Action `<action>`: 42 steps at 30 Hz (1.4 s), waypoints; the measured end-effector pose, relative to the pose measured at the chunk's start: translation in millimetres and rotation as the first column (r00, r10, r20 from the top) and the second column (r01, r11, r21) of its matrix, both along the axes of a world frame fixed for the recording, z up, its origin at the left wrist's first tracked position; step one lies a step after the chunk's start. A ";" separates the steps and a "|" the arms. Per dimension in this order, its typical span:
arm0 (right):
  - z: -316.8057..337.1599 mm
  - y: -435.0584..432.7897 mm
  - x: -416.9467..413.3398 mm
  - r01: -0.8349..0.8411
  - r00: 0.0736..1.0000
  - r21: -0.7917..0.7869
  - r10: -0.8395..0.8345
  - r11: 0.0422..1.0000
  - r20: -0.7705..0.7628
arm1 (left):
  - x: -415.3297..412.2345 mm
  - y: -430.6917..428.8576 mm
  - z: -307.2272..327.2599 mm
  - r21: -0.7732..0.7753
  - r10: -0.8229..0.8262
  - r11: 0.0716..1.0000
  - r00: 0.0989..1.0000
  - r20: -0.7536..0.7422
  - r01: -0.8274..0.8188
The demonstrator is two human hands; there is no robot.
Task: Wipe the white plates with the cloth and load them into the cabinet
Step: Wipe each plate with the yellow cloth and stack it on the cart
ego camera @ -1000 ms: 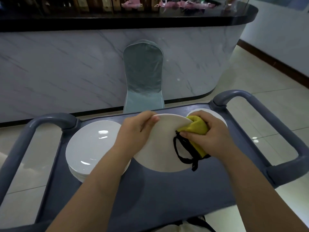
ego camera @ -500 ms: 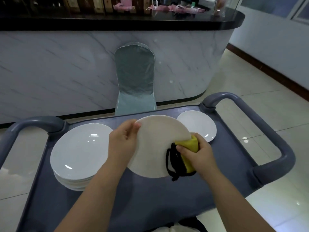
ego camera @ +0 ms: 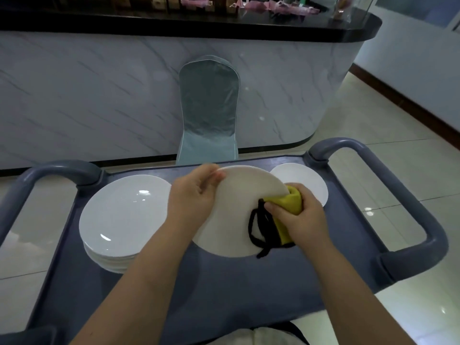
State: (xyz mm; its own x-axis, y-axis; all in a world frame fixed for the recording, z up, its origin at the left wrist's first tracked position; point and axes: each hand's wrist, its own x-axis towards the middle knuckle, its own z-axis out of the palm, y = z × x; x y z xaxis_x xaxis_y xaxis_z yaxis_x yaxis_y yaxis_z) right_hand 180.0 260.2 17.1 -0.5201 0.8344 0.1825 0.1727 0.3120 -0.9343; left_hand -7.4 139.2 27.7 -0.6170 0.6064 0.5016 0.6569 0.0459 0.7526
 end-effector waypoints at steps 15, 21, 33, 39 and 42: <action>-26.3 -4.1 -19.1 0.170 0.962 -0.400 -0.240 0.901 -0.132 | 26.0 -0.7 -51.3 -0.054 0.234 0.951 0.596 0.768 -0.304; 16.0 28.2 -0.7 -0.203 0.957 0.126 0.169 0.971 0.238 | -7.9 -1.5 -12.8 -0.173 -0.069 0.980 0.983 0.171 0.099; 35.5 13.5 -10.6 -0.120 0.992 -0.095 0.116 0.988 -0.048 | -4.5 -3.7 0.9 0.087 0.056 0.991 0.912 0.407 -0.100; -15.5 -7.3 -3.8 0.014 1.000 -0.204 -0.014 0.979 0.002 | -5.6 -14.9 -14.3 0.038 0.013 0.999 0.976 0.219 -0.022; 12.7 9.0 -9.7 -0.122 0.993 0.106 0.120 0.987 0.020 | -3.1 -5.0 -2.7 -0.018 -0.096 0.995 0.987 -0.130 0.095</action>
